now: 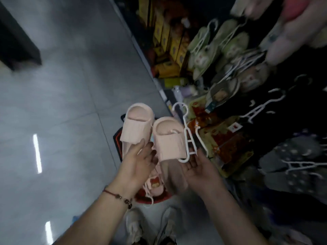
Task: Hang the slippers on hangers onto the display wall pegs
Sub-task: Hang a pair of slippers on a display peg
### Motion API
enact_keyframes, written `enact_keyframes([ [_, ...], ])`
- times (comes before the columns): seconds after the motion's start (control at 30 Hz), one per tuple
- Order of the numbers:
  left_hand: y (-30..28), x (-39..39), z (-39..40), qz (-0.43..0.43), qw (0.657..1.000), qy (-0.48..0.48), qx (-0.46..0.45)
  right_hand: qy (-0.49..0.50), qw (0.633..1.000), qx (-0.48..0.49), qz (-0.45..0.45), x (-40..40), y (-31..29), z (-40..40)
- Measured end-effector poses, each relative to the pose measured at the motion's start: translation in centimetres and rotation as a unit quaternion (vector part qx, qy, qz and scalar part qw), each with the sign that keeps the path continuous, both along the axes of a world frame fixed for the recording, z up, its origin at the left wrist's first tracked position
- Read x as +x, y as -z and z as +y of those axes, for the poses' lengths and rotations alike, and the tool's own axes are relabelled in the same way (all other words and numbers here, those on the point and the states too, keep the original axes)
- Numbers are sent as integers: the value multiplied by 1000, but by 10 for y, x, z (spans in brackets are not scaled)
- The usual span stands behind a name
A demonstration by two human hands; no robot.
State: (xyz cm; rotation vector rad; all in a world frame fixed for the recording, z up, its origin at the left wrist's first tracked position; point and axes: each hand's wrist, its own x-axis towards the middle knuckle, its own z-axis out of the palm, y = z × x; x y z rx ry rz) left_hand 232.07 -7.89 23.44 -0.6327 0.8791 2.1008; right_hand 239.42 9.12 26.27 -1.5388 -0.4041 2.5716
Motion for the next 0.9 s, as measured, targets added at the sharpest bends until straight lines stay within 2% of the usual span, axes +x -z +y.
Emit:
enact_keyframes([
  [0.1,-99,-25,31,159,987,24,-2,6,996,12,88,-9,-101,9],
  [0.23,-220,-28,65,346,938,17,-15,38,979,46,197,-2,-222,23],
  [0.33,-290,-22,79,439,898,25,-13,33,962,86,257,16,-290,28],
  [0.4,-329,-16,90,484,874,30,-18,14,953,153,260,35,-325,30],
  [0.53,-380,15,114,520,852,54,8,-9,910,350,224,79,-370,42],
  [0.63,-405,45,130,522,851,53,24,-28,879,428,208,118,-400,54],
  [0.8,-429,93,164,521,849,76,45,-75,797,578,158,184,-439,81],
  [0.9,-439,122,185,526,843,92,63,-74,779,609,130,214,-455,94],
])
